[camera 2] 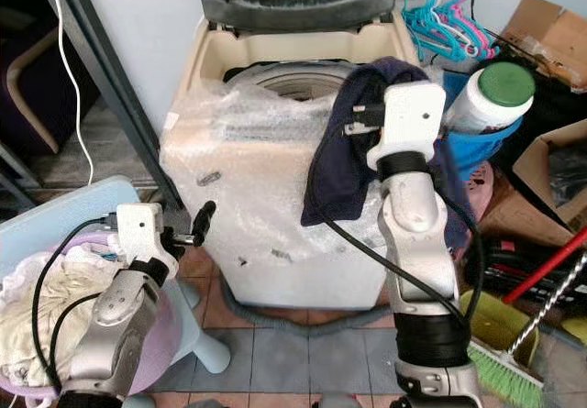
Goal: Clothes washing
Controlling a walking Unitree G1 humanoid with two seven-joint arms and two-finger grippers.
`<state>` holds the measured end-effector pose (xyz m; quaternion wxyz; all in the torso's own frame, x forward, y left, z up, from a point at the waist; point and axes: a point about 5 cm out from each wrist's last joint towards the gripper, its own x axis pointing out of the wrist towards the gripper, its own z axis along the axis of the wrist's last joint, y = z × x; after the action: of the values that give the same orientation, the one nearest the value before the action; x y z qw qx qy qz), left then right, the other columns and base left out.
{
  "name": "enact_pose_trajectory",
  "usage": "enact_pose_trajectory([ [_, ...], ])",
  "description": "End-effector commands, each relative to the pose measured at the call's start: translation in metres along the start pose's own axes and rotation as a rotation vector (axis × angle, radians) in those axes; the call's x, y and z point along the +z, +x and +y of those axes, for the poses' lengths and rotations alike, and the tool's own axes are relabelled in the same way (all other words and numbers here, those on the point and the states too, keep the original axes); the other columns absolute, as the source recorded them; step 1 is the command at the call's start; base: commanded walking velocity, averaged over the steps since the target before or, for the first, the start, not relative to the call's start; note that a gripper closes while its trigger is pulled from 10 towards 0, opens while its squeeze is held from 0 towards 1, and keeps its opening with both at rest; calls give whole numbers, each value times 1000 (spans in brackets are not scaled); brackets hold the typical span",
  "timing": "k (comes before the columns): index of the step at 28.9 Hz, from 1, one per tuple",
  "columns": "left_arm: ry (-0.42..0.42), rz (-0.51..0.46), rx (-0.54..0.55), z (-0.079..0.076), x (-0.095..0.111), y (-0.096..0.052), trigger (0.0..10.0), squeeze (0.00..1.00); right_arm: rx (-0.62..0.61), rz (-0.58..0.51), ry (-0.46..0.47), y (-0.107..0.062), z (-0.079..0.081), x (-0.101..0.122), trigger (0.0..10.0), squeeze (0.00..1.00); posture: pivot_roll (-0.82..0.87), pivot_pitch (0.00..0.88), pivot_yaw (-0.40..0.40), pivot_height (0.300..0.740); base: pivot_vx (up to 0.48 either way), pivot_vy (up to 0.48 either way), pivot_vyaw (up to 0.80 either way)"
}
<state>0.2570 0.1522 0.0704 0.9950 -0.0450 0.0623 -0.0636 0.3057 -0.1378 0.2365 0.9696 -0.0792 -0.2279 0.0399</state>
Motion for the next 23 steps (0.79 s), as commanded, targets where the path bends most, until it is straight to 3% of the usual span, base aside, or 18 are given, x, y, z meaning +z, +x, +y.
enact_pose_trajectory([
  [1,19,8,16,-2,-1,0,10000,0,-2,-14,-1,-1,-3,2,10000,0,-108,65,60,740,0,0,0],
  [5,22,38,59,5,-8,-5,10000,0,10,-11,3,-2,0,1,10000,0,-103,67,60,740,0,0,0],
  [6,103,92,115,18,-19,-12,10000,0,19,-8,8,-3,3,0,10000,0,-98,69,61,740,0,0,0],
  [8,169,232,166,33,-39,-23,10000,0,29,-7,10,-4,6,-1,10000,0,-95,69,62,740,0,0,0],
  [9,184,293,178,37,-47,-27,10000,0,31,-8,10,-4,6,-1,10000,0,-95,69,62,740,0,0,0],
  [10,145,388,222,45,-61,-34,10000,0,35,-9,9,-4,7,-1,10000,0,-89,69,62,740,0,0,0],
  [13,108,426,246,51,-66,-40,10000,0,37,-7,9,-3,8,-2,10000,0,-88,72,64,740,0,0,0],
  [17,125,476,243,54,-73,-42,10000,0,41,-4,15,-3,10,-3,10000,0,-83,70,69,740,0,0,0],
  [23,104,483,201,54,-75,-43,10000,0,64,-49,25,4,17,4,10000,0,-78,66,74,740,54,0,0],
])
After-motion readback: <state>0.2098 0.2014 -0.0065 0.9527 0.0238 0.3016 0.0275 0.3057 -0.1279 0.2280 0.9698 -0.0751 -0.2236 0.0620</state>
